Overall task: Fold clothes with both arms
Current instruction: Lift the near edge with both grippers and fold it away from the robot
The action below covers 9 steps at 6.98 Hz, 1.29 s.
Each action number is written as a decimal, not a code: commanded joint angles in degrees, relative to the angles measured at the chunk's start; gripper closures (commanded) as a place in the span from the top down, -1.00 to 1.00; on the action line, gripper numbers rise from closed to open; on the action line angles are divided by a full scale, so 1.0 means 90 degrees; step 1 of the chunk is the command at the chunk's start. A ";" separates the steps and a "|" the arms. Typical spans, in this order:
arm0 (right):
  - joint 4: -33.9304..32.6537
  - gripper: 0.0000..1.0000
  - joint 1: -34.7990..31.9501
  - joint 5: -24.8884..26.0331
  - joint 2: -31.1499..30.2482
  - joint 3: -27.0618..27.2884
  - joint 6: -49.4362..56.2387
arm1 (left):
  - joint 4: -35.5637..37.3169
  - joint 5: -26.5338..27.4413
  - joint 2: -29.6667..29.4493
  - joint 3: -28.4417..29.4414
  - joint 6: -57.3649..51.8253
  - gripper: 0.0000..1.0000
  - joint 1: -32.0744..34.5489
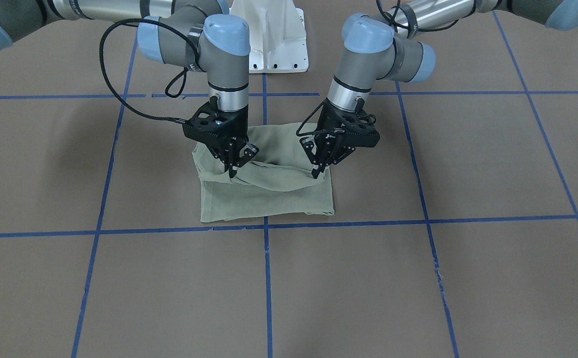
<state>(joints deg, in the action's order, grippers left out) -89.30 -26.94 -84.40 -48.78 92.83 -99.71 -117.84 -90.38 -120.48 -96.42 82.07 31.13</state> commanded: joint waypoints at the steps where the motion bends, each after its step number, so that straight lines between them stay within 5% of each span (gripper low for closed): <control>1: 0.0293 -1.00 -0.0092 -0.0007 0.0029 -0.0285 0.0082 | -0.0032 0.0004 -0.0012 0.0233 -0.0115 -1.00 0.0115; 3: 0.0293 -1.00 -0.0141 -0.0007 0.0029 -0.0372 0.0345 | -0.0032 0.0004 -0.0021 0.0323 -0.0223 -1.00 0.0135; 4: 0.0274 0.95 -0.0161 0.0022 0.0019 -0.0470 0.0569 | -0.0032 0.0004 -0.0012 0.0332 -0.0745 0.98 0.0126; 7: 0.0012 1.00 -0.0346 -0.0688 0.0398 -0.0374 0.0981 | -0.0374 -0.0094 0.0008 0.0254 -0.1812 1.00 0.0165; 9: -0.0146 1.00 0.0069 -0.0575 0.0372 -0.0314 0.0981 | -0.0384 -0.0377 0.0008 0.0245 -0.1815 1.00 0.0165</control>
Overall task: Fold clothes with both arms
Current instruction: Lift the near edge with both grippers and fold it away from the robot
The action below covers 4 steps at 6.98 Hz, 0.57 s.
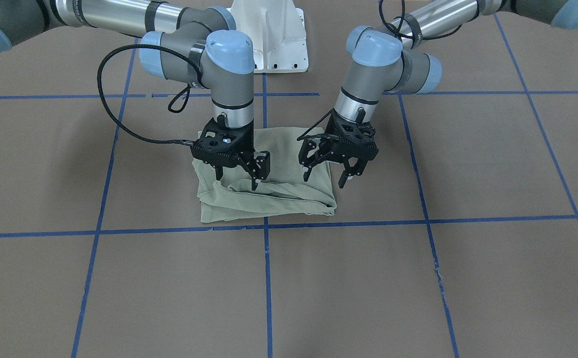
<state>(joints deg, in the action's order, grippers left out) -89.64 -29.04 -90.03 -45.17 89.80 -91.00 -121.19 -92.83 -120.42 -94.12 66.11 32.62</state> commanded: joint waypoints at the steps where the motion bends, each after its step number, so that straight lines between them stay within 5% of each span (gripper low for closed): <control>1: -0.0360 1.00 0.0432 0.0149 -0.0029 0.0023 0.0032 | -0.0011 -0.0115 0.0001 -0.0011 -0.0041 1.00 -0.0001; 4: -0.0626 1.00 0.0648 0.0266 -0.0049 -0.0230 0.0686 | -0.0216 -0.0115 0.0049 -0.0011 -0.0031 1.00 0.0008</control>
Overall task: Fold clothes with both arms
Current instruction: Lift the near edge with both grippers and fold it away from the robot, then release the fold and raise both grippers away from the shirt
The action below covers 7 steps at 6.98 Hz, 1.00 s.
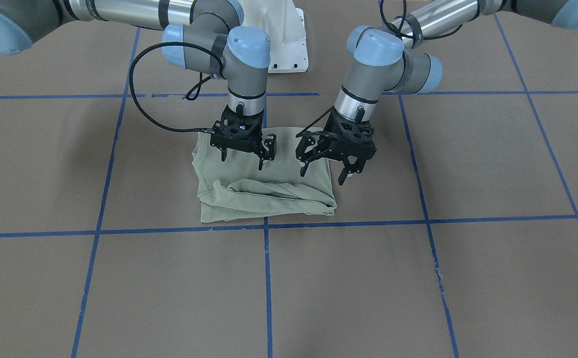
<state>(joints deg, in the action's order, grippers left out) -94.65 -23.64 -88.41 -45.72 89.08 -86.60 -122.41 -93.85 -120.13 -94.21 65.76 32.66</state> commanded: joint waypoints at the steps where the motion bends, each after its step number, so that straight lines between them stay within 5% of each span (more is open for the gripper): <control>1: -0.0040 1.00 -0.0028 0.0212 0.0031 -0.0354 0.0421 | -0.0080 -0.0002 0.0017 -0.0001 0.0008 1.00 0.0004; 7: 0.0542 1.00 -0.1696 0.0107 0.0412 -0.1916 0.1767 | -0.0090 -0.0011 0.0008 -0.0010 -0.0002 1.00 -0.0006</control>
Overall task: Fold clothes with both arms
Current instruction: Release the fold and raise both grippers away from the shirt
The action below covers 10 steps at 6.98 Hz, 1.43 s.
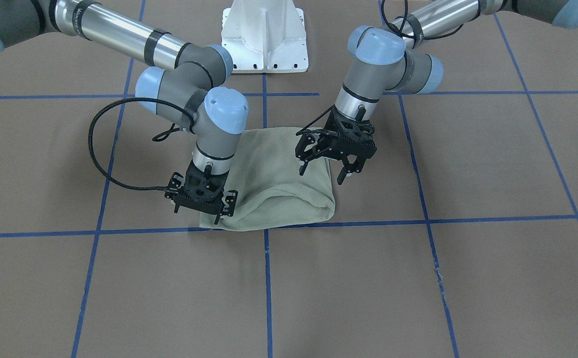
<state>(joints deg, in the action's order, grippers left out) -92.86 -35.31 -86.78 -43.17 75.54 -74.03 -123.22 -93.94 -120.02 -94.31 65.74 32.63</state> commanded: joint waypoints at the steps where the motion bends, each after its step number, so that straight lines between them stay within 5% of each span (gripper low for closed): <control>1: 0.0463 1.00 -0.0713 -0.0703 0.0138 -0.0396 0.0461 | 0.0009 0.0008 -0.0004 0.0019 0.0000 1.00 -0.0013; 3: 0.0825 1.00 -0.0998 -0.1800 0.0138 -0.0133 0.0745 | 0.0068 0.0057 -0.0062 0.0233 0.0049 1.00 -0.0091; 10: 0.0826 1.00 -0.0979 -0.1813 0.0090 0.0122 0.0735 | 0.0078 0.0711 -0.0678 0.1698 -0.0370 1.00 0.0141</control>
<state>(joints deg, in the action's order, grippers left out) -85.49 -44.12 -103.09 -42.30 76.59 -67.40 -122.45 -88.49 -125.71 -80.86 63.73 31.77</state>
